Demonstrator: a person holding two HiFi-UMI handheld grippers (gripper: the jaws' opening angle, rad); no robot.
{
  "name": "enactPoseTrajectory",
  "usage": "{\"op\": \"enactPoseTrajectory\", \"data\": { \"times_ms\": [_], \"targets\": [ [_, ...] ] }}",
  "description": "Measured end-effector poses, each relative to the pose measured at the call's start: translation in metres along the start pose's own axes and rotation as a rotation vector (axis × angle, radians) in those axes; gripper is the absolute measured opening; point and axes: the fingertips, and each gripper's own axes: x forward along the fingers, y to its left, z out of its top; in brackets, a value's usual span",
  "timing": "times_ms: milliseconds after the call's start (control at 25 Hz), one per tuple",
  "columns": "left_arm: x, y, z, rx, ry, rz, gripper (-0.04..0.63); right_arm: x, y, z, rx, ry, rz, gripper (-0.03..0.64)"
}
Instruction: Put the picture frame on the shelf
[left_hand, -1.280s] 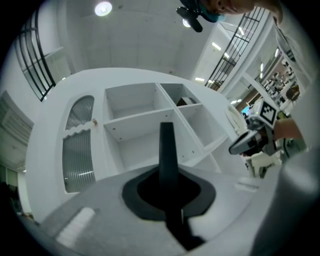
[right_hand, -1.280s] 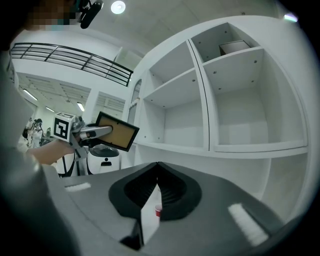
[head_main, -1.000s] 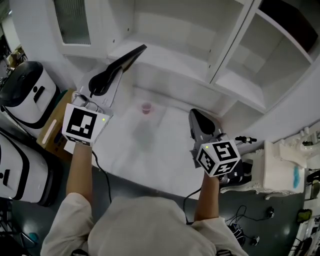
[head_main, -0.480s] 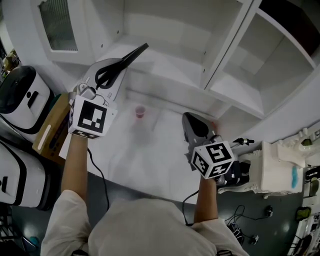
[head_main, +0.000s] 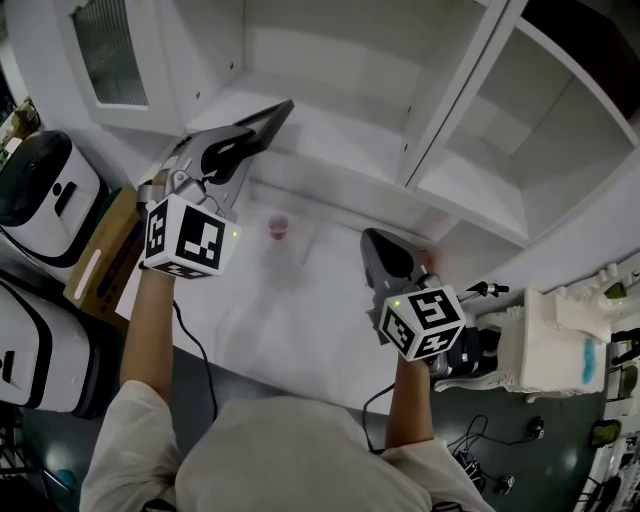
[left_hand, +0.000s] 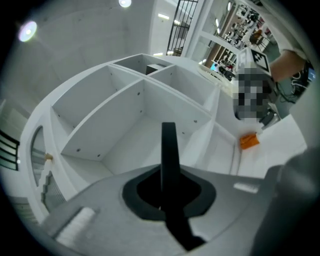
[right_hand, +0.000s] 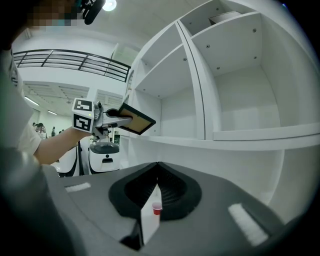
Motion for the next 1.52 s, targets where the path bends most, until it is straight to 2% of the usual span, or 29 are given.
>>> {"op": "enactPoseTrajectory", "data": {
  "times_ms": [480,640,920,1520],
  "targets": [
    [0.026,-0.027,-0.013,0.158,0.086,-0.091,0.036,0.000,0.002,-0.002,0.013,0.002,0.008,0.006],
    [0.032,-0.041,-0.020,0.201,0.118,-0.169,0.067,0.002,0.003,-0.006,0.014,0.012,0.010,0.006],
    [0.038,-0.060,-0.026,0.212,0.146,-0.261,0.127,0.003,0.004,-0.009,0.011,0.025,0.019,0.006],
    [0.061,-0.068,-0.033,0.215,0.172,-0.320,0.169,0.001,-0.008,-0.015,0.026,0.028,0.003,0.006]
  ]
}}
